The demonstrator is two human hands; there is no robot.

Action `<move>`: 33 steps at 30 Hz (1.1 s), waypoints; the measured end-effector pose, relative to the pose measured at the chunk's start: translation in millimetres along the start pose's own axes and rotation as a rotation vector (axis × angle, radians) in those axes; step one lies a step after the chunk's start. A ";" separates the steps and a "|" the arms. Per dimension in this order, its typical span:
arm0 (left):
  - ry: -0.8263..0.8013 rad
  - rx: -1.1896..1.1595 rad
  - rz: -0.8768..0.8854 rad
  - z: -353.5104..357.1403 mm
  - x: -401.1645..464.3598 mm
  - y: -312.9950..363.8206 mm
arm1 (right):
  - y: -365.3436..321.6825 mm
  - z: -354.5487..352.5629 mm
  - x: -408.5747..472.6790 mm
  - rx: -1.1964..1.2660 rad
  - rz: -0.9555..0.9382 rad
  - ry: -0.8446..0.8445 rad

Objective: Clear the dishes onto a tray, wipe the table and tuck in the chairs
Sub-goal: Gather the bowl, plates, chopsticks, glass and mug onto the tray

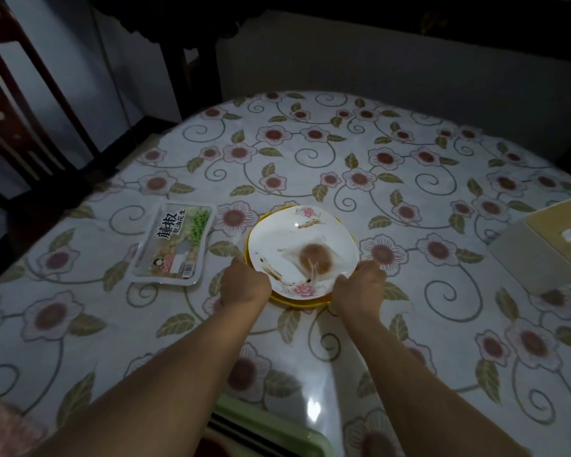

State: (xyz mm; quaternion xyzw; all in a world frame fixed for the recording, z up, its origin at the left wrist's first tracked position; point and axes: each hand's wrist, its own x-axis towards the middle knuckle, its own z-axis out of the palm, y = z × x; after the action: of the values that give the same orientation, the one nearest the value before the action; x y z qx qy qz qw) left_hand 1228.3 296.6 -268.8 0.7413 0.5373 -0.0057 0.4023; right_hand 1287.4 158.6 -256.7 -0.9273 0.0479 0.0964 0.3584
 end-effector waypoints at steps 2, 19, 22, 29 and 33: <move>0.004 0.022 0.022 0.6 1.9 -1.5 | -0.4 1.7 1.5 0.032 0.026 0.015; -0.028 -0.040 0.157 -46.4 -49.2 -19.0 | 8.8 -27.9 -41.9 0.122 0.094 -0.012; -0.044 -0.046 0.193 -58.9 -68.5 -26.8 | 8.1 -46.9 -68.0 0.095 0.074 0.000; -0.064 -0.013 0.225 -84.4 -132.5 -44.4 | 19.8 -85.0 -127.3 0.077 0.146 0.038; -0.087 -0.070 0.218 -99.7 -170.0 -56.4 | 30.6 -106.6 -164.3 0.137 0.148 0.047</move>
State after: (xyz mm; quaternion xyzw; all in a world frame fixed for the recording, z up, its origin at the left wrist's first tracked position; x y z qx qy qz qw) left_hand 1069.0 227.6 -159.8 0.7798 0.4355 0.0246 0.4492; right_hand 1137.4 67.4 -164.5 -0.8966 0.1310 0.0973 0.4118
